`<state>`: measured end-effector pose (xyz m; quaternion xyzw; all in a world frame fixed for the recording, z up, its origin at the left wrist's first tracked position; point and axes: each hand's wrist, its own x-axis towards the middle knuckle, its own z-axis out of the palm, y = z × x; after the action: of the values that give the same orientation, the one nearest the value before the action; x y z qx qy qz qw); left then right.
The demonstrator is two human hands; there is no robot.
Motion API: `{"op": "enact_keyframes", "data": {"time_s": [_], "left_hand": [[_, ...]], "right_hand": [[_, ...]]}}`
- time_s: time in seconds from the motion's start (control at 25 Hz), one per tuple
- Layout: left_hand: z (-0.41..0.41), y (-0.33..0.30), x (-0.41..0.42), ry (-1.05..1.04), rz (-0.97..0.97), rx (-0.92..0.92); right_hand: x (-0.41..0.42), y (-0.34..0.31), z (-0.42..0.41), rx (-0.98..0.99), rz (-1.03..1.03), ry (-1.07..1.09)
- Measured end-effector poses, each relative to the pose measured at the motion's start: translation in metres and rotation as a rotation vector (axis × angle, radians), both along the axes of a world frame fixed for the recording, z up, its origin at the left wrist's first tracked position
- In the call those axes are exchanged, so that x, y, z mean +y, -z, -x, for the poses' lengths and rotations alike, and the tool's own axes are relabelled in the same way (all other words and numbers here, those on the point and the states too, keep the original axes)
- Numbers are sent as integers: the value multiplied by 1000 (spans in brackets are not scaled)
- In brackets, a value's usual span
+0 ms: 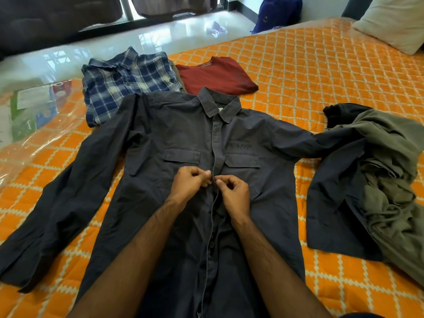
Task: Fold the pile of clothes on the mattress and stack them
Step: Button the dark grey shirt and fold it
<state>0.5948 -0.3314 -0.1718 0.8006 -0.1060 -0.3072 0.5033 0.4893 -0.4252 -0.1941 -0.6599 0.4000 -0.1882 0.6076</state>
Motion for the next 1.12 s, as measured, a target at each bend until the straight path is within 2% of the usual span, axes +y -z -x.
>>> {"op": "enact_keyframes", "data": {"time_s": [0.08,0.2,0.36,0.52,0.76,0.8,0.88,0.96,1.04,1.12], "left_hand": [[-1,-1,0,22,-23,2],[1,5,-1,-5,-74,-105],[4,10,-1,-13,-79,-162],[3,9,-2,28,-57,-205],[-18,-1,-3,302,-151,-287],[-25,-4,-4,352,-155,-277],[-36,-7,-9,433,-152,-292],[-41,-7,-17,486,-144,-410],[-44,-4,-24,516,-125,-458],[-49,0,-27,542,-85,-428]], "right_hand": [[-1,-2,-3,24,-20,-6],[-3,-7,-5,126,10,-47],[-10,-12,-8,235,79,-122],[-13,-16,-14,273,59,-103],[-34,-29,-16,308,-34,-242],[-45,-37,-20,285,-5,-245],[-63,-51,-36,226,241,-186],[-69,-62,-58,195,349,-187],[-71,-60,-78,291,300,-243],[-79,-50,-86,365,203,-254]]}}
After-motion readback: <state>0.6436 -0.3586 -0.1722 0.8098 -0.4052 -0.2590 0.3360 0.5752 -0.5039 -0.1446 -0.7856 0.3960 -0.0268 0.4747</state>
